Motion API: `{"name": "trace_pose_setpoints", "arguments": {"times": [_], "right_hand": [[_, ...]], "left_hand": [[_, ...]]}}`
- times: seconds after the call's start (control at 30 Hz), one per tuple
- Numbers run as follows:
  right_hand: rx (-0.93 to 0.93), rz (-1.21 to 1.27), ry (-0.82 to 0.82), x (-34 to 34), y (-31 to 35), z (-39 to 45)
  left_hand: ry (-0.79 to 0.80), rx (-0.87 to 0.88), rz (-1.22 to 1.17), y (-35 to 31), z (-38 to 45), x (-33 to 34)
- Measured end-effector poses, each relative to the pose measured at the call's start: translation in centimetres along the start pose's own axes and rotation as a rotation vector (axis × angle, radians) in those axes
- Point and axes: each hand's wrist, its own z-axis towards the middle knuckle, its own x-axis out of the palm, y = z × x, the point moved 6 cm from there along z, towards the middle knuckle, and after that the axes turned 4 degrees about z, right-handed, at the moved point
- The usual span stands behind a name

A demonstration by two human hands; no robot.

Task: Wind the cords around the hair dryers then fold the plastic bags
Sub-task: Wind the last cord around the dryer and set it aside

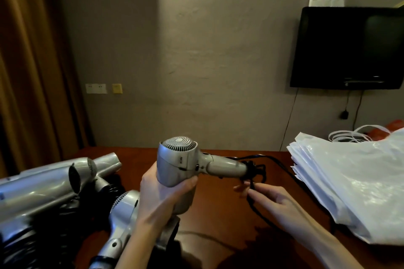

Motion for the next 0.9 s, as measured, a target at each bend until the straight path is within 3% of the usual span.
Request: {"name": "trace_pose_setpoints", "arguments": {"times": [0.3, 0.43, 0.53, 0.7, 0.83, 0.9], "right_hand": [[0.048, 0.403, 0.188, 1.9, -0.4, -0.3], [-0.021, 0.335, 0.169, 2.2, 0.5, -1.0], [0.066, 0.383, 0.126, 1.4, -0.2, -1.0], [0.105, 0.167, 0.192, 0.9, -0.7, -1.4], [0.045, -0.017, -0.028, -2.0, -0.2, 0.4], [-0.019, -0.204, 0.004, -3.1, 0.2, 0.5]], "left_hand": [[0.017, -0.132, -0.159, 1.4, 0.2, 0.6], [0.041, -0.202, -0.23, 1.6, 0.0, 1.4], [0.073, -0.272, -0.306, 1.8, -0.1, 1.9], [0.214, -0.325, -0.323, 1.4, -0.6, 2.9], [0.356, -0.36, -0.253, 1.1, -1.1, 3.3], [0.415, -0.353, -0.174, 0.9, -1.3, 3.4]]}}
